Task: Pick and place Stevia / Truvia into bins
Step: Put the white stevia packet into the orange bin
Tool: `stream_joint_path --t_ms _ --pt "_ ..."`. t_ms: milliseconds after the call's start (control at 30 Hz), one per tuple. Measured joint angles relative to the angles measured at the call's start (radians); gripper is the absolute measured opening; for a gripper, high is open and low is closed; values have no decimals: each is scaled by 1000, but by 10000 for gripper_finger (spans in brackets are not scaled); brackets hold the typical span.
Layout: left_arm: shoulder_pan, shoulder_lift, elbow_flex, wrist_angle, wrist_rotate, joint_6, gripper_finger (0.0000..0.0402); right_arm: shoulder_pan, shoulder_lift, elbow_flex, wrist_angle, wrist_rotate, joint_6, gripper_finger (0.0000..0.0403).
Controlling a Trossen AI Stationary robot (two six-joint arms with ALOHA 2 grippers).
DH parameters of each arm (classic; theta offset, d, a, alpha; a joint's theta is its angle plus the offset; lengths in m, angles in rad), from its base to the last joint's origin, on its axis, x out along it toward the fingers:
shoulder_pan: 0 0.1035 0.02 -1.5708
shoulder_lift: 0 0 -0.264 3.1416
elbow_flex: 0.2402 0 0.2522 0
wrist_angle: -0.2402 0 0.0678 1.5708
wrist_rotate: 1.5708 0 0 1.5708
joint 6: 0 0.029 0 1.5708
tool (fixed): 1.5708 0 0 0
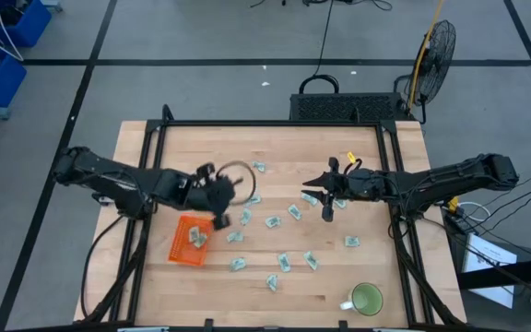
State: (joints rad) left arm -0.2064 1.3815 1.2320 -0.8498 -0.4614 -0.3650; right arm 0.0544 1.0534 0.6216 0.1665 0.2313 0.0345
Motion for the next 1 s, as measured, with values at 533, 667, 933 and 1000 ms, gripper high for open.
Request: stream_joint_path --t_ms 533,667,933,1000 --pt "424 314 0 282 68 151 72 0 0 0 65 1 -24 89" --pt "488 438 0 367 104 186 72 0 0 0 58 1 -24 89" --pt "551 542 0 442 212 259 72 0 -1 0 5 2 -21 89" --pt "559 554 0 442 254 258 72 0 -1 0 -6 2 -18 89"
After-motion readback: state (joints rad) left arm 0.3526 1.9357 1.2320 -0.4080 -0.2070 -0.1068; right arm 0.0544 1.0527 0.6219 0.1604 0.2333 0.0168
